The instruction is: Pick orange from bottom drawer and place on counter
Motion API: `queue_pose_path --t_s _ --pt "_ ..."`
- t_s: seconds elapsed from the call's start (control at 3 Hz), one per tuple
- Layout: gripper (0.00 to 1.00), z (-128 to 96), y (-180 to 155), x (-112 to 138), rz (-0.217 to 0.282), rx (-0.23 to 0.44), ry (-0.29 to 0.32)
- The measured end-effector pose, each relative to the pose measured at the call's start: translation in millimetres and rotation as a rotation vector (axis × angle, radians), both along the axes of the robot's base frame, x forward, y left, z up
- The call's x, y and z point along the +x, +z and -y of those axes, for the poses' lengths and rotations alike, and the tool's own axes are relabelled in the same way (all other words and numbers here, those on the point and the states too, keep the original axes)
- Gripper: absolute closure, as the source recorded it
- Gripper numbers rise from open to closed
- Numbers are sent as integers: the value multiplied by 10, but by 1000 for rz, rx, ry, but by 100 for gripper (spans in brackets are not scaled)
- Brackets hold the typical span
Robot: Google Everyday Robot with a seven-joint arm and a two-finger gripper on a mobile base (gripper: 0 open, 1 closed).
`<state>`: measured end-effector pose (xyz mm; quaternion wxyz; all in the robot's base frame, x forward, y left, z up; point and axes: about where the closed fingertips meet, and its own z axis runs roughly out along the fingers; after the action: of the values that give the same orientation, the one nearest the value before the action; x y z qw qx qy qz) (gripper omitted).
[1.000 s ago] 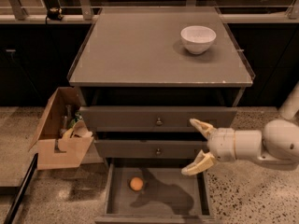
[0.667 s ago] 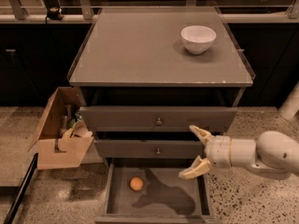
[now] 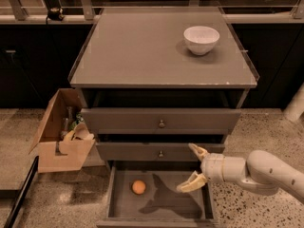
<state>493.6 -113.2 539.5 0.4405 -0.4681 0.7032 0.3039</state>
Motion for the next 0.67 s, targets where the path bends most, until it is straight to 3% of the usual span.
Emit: queue_pose_path --t_s 0.33,0.67 --pt "0 -10 -510 9 -42 5 -23" --pt "0 -2 -778 21 -73 -3 -38"
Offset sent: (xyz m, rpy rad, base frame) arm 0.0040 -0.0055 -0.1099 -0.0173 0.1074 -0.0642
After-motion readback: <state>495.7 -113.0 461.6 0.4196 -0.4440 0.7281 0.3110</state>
